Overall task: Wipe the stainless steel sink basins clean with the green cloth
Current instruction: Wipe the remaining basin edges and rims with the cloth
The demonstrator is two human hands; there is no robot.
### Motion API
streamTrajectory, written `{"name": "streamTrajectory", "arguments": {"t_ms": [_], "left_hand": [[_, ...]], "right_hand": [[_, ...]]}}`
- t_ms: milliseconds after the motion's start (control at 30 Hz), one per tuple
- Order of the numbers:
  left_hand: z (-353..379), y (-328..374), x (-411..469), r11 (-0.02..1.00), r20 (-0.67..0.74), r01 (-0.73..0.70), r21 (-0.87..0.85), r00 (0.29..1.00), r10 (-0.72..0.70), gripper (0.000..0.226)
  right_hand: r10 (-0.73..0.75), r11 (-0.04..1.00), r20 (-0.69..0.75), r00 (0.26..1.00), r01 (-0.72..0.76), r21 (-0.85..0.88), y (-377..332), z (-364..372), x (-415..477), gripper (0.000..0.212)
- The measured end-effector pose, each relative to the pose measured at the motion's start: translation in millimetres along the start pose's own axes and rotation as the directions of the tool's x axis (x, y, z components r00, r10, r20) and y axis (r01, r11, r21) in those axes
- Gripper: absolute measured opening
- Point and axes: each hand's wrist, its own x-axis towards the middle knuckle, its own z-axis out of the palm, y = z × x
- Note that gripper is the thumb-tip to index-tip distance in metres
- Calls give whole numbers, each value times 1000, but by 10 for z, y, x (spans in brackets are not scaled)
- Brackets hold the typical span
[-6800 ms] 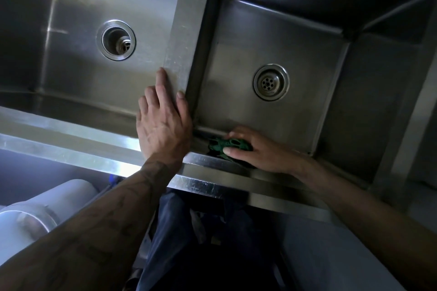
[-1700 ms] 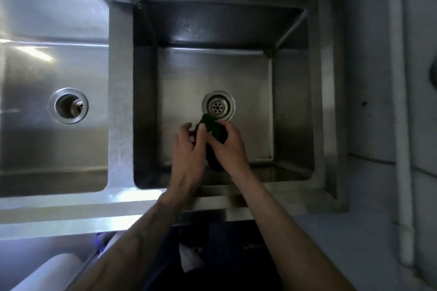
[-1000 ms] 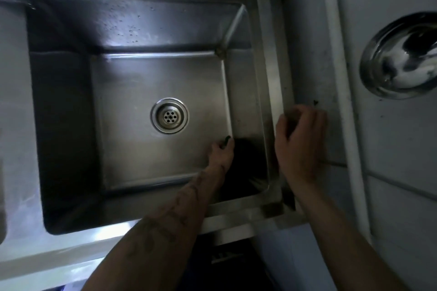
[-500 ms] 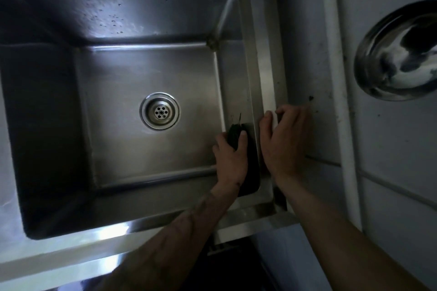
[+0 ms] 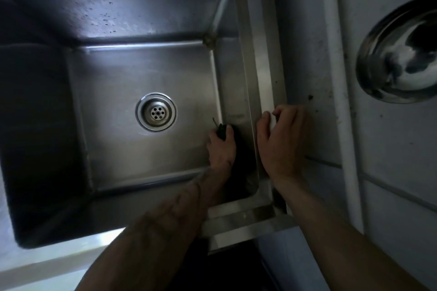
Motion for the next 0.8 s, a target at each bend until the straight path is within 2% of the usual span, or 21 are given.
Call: {"name": "streamTrajectory", "arguments": {"t_ms": [67, 133, 200, 267, 367, 400, 433, 467, 567, 633, 667, 733, 800], "left_hand": [[-10, 61, -107, 994, -22, -112, -14, 994, 112, 56], [-13, 138, -278, 951, -51, -295, -97, 955, 291, 37], [-14, 189, -357, 908, -69, -394, -142, 919, 388, 25], [-8, 171, -258, 921, -87, -365, -140, 931, 355, 31], [21, 60, 46, 992, -24, -101, -76, 995, 99, 58], [12, 32, 88, 996, -16, -66, -66, 998, 65, 66], [-13, 66, 50, 995, 0, -77, -63, 997, 77, 71], [-35, 138, -31, 985, -7, -148, -90, 989, 148, 66], [-36, 304, -226, 899, -61, -415, -137, 910, 410, 26], [-26, 323, -204, 868, -93, -477, -137, 878, 469, 29], [-10, 319, -139, 884, -95, -446, -138, 895, 436, 37], [31, 262, 86, 952, -82, -297, -72, 953, 291, 53], [20, 253, 168, 984, -53, -177, 24, 983, 178, 58]], "right_hand": [[-5, 1000, 3, 1000, 5, -6, 5, 8, 1, 19], [-3, 1000, 15, 1000, 3, -9, 21, 14, 3, 20], [2, 1000, 18, 1000, -2, -3, 13, 11, 0, 19], [2, 1000, 18, 1000, -2, 3, 6, 8, 0, 19], [-4, 1000, 10, 1000, 4, -8, -16, -15, 10, 18], [-12, 1000, 7, 1000, 12, -15, -16, -18, 11, 18], [-18, 1000, 3, 1000, 19, -16, -16, -18, 9, 17], [-21, 1000, -1, 1000, 21, -14, -16, -17, 5, 17], [-17, 1000, 5, 1000, 17, -19, -8, -7, 9, 18], [-23, 999, -2, 1000, 23, -27, -12, -12, 10, 17], [-26, 999, -3, 1000, 26, -30, -19, -16, 12, 17], [-27, 999, 3, 1000, 27, -25, -28, -23, 20, 16], [-18, 1000, 7, 1000, 18, -21, -26, -25, 11, 16]]}}
